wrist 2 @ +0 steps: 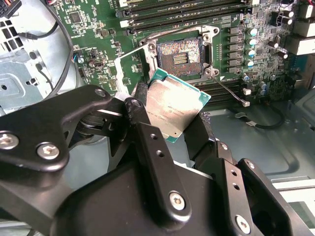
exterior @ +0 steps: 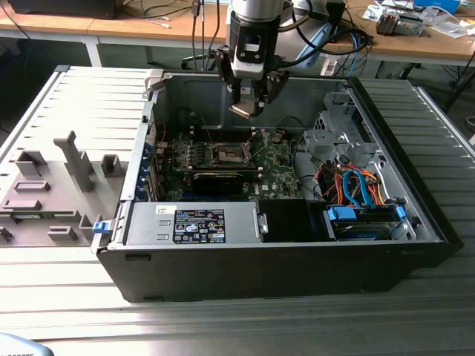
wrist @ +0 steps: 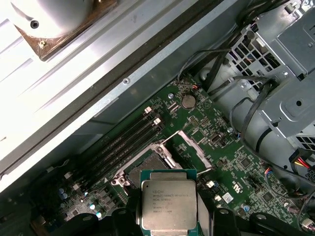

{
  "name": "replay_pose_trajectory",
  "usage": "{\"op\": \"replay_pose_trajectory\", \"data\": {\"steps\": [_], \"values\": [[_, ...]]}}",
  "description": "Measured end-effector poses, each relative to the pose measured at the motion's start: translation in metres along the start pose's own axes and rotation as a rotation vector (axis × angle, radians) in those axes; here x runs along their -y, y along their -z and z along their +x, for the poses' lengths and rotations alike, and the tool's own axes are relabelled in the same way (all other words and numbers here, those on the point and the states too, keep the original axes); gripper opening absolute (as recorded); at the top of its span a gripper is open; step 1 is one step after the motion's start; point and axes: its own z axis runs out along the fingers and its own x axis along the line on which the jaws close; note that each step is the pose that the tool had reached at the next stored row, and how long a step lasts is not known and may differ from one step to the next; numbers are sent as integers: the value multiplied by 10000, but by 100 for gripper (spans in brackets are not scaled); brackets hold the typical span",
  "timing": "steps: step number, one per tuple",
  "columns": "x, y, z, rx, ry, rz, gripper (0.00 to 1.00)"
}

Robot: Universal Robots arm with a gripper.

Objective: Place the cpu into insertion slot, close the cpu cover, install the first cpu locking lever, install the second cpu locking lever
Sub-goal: 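Place the cpu into insertion slot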

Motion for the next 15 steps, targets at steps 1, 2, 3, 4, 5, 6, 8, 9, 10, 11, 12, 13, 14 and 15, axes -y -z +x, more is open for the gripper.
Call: {"op": "replay_pose_trajectory", "data": {"steps": [1,2,3,4,5,6,8,9,10,11,12,13,14,15], "values": [[0,0,0,0,-2,-1,55],[0,0,0,0,-6,0,55],[0,0,0,0,-9,-1,55],[0,-1,0,1,-27,-1,55],[0,-1,0,2,-42,-1,55],[0,-1,0,3,-45,-1,55],[0,-2,0,3,-57,-1,55],[0,-2,0,3,-62,-2,55],[0,-2,0,3,-66,-2,55],[0,-2,0,4,-83,-2,55],[0,-3,0,5,-98,-2,55],[0,-3,0,5,-102,-3,55],[0,-3,0,5,-105,-2,55],[0,-3,0,6,-110,-2,55]]}}
